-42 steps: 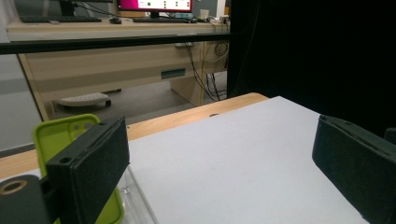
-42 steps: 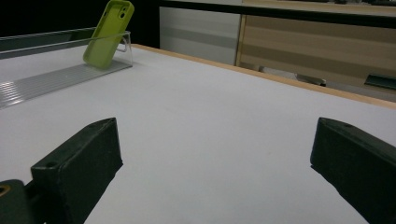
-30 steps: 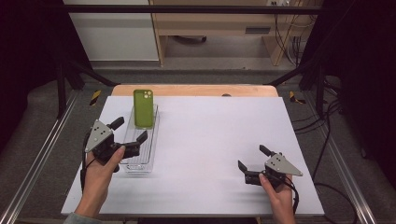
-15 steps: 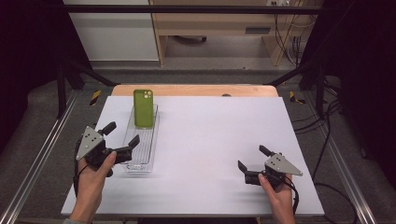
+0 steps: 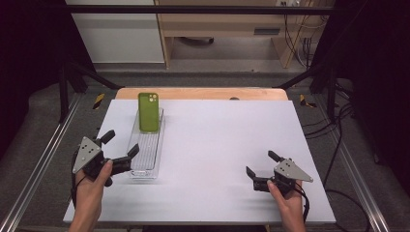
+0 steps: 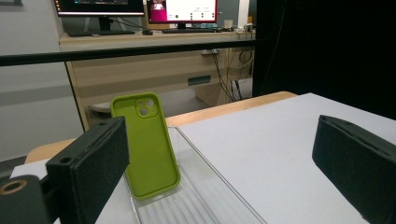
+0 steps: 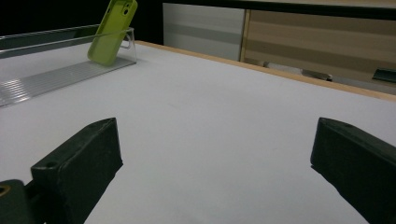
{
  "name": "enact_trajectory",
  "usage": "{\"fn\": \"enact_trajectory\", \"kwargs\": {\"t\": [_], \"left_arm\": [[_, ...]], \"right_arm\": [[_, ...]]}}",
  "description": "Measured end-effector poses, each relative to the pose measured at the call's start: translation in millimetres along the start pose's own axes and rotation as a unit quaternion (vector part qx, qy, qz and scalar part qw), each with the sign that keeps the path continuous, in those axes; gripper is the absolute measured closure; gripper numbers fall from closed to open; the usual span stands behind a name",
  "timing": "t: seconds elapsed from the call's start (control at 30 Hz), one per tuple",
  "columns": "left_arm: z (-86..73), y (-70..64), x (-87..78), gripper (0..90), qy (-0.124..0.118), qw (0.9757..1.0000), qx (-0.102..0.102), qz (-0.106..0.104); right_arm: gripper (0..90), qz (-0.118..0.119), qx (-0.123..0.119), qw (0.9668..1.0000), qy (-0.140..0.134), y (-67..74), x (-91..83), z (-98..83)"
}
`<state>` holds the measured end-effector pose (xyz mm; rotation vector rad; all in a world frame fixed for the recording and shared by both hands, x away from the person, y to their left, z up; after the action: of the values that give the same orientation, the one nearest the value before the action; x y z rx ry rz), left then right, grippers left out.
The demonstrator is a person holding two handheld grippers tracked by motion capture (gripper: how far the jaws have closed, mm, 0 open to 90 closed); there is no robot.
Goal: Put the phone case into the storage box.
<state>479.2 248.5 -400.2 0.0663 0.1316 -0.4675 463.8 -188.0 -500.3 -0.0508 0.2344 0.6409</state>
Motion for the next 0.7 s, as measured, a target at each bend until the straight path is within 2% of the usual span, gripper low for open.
{"fn": "enact_trajectory", "kwargs": {"t": [0.07, 0.2, 0.47, 0.7], "left_arm": [[-1.7, 0.2, -0.8, 3.6, -0.002, 1.0, -0.002, -0.003], [-5.4, 2.2, -3.9, 3.6, -0.006, 1.0, 0.007, -0.003], [-15.7, 8.1, -9.0, 3.9, -0.007, 1.0, -0.004, 0.003], [-22.7, 14.1, -14.6, 4.1, -0.01, 0.9999, -0.004, 0.013]], "right_arm": [[2.2, 0.0, 0.0, 1.0, 0.001, 0.1, 0.2, -0.2], [2.2, 0.0, 0.001, 1.0, 0.002, 0.5, 0.2, -0.4], [2.1, 0.0, -0.001, 1.0, 0.004, 0.7, 1.0, -1.2], [2.2, 0.001, -0.001, 1.0, 0.005, 1.0, 1.4, -1.8]]}}
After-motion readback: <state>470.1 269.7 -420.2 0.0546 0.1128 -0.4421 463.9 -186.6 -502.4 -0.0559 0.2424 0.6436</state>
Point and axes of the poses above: each handheld gripper's, and its own axes: x roughly forward along the jaws, z roughly out of its top, y roughly to its left, the point moved 7 cm from there along x, roughly forward along the jaws, and after that the axes turned 4 degrees about z, right-handed, at the moved point
